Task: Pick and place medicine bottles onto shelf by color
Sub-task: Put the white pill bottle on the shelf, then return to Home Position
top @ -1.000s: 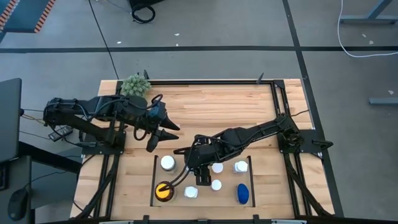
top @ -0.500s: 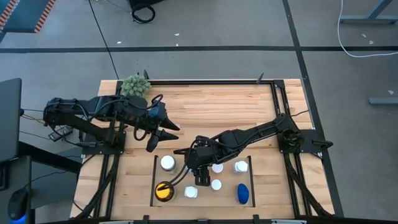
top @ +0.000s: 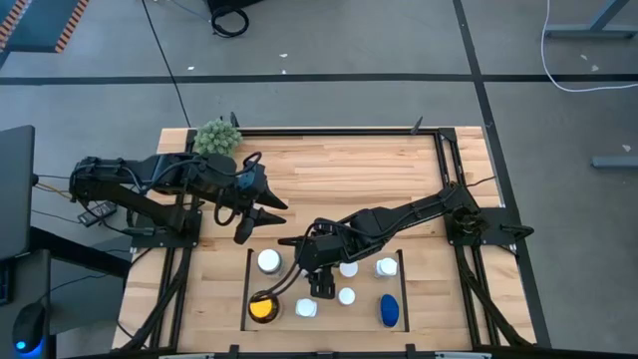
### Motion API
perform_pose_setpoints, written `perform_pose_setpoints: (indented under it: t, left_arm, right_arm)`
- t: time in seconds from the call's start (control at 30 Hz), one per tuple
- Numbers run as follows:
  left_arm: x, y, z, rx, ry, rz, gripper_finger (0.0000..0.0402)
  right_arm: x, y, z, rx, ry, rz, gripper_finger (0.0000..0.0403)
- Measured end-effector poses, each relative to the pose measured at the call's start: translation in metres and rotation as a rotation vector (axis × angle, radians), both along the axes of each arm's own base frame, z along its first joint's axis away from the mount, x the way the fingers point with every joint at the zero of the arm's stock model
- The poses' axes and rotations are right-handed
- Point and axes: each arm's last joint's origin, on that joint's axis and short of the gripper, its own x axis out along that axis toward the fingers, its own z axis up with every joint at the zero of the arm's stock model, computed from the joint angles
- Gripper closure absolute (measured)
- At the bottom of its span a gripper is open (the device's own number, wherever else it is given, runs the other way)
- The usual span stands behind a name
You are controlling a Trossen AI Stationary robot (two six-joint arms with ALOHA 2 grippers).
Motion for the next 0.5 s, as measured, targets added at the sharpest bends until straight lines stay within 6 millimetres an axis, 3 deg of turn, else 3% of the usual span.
perform_pose_setpoints:
  t: [0.5]
  left_arm:
    - [-0.002,0.000,-0.004,0.013,0.048,-0.004,0.0227]
  right_arm:
    - [-0.001,-0.005,0.015,0.016,-0.052,-0.028,0.0046]
